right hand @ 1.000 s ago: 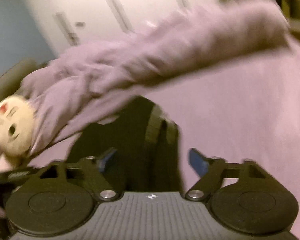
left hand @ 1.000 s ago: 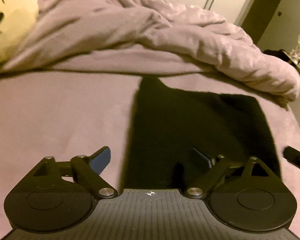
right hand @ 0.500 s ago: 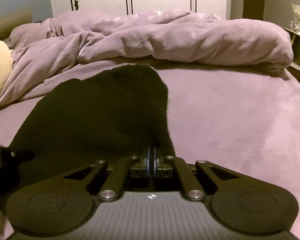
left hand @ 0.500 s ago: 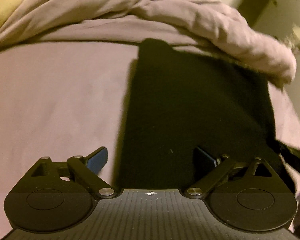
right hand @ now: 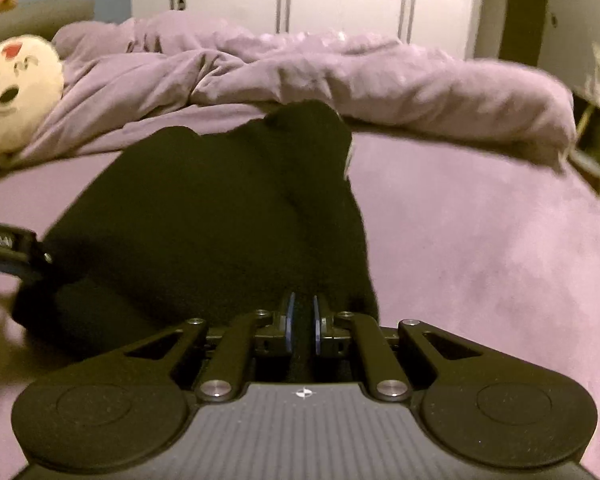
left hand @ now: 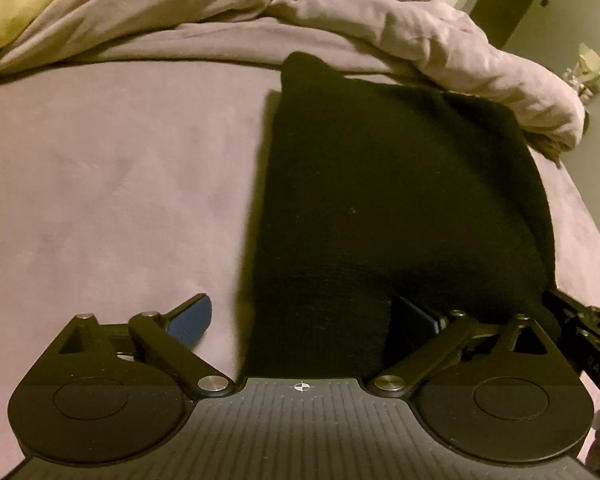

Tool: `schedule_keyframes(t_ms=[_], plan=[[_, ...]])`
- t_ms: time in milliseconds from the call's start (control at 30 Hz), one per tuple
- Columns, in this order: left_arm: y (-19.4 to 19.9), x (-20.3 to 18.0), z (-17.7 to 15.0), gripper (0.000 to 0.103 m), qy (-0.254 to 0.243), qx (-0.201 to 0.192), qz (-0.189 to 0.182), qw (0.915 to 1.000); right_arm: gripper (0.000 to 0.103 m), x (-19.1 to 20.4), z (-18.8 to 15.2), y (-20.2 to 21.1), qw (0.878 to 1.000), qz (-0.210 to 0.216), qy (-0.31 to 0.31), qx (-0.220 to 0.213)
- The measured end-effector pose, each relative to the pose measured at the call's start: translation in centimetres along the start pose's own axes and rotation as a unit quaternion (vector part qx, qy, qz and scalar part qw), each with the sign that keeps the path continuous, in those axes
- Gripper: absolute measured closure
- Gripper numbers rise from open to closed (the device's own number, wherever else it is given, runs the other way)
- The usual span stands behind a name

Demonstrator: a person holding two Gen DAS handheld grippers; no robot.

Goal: Fold small clothes

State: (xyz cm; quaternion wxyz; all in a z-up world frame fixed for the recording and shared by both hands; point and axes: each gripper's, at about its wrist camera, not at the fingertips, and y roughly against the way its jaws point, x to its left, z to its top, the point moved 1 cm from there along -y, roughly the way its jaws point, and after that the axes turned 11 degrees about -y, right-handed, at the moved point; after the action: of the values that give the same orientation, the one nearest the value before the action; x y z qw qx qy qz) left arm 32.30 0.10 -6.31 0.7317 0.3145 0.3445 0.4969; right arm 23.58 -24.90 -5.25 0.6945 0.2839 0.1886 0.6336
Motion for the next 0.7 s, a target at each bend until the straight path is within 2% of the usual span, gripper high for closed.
schedule_keyframes(t_ms=[67, 133, 167, 233, 300, 367, 467, 533, 600, 700], plan=[[0.7, -0.1, -0.1, 0.003, 0.005, -0.012, 0.0, 0.9999, 0.092, -0.2, 0.7, 0.4, 0.999, -0.036, 0.011, -0.012], [1.9, -0.4, -0.1, 0.004, -0.004, -0.035, 0.008, 0.9993, 0.092, -0.9, 1.9, 1.6, 0.998, -0.04, -0.022, -0.033], [2.4, -0.5, -0.1, 0.004, -0.005, -0.045, 0.012, 0.9989, 0.092, -0.9, 2.4, 2.3, 0.998, -0.031, -0.032, -0.047], [3.4, -0.9, 0.0, 0.004, -0.003, -0.071, 0.011, 0.9974, 0.092, 0.2, 2.6, 3.8, 0.996, 0.016, -0.03, -0.077], [4.0, -1.2, 0.4, 0.004, 0.003, -0.097, 0.006, 0.9953, 0.092, 1.8, 1.9, 3.9, 0.995, 0.049, -0.014, -0.081], [3.8, -1.9, 0.9, 0.004, -0.005, -0.118, 0.007, 0.993, 0.092, 3.6, 0.5, 2.8, 0.995, 0.055, 0.024, -0.085], [1.6, -2.0, 2.1, 0.004, -0.019, -0.126, 0.01, 0.9918, 0.094, 4.6, -0.6, 0.4, 0.994, 0.025, 0.049, -0.096], [-0.4, -2.2, 2.3, 0.004, -0.032, -0.122, 0.032, 0.9915, 0.103, 3.7, -1.3, -1.4, 0.994, -0.003, 0.038, -0.105], [-2.2, -2.4, 1.6, 0.004, -0.059, -0.123, 0.046, 0.9896, 0.103, 3.1, -2.1, -2.9, 0.99, -0.026, 0.056, -0.126], [-3.1, -1.2, 0.2, 0.002, -0.033, -0.145, 0.039, 0.9881, 0.103, 2.5, -2.3, -3.7, 0.989, -0.017, 0.055, -0.14]])
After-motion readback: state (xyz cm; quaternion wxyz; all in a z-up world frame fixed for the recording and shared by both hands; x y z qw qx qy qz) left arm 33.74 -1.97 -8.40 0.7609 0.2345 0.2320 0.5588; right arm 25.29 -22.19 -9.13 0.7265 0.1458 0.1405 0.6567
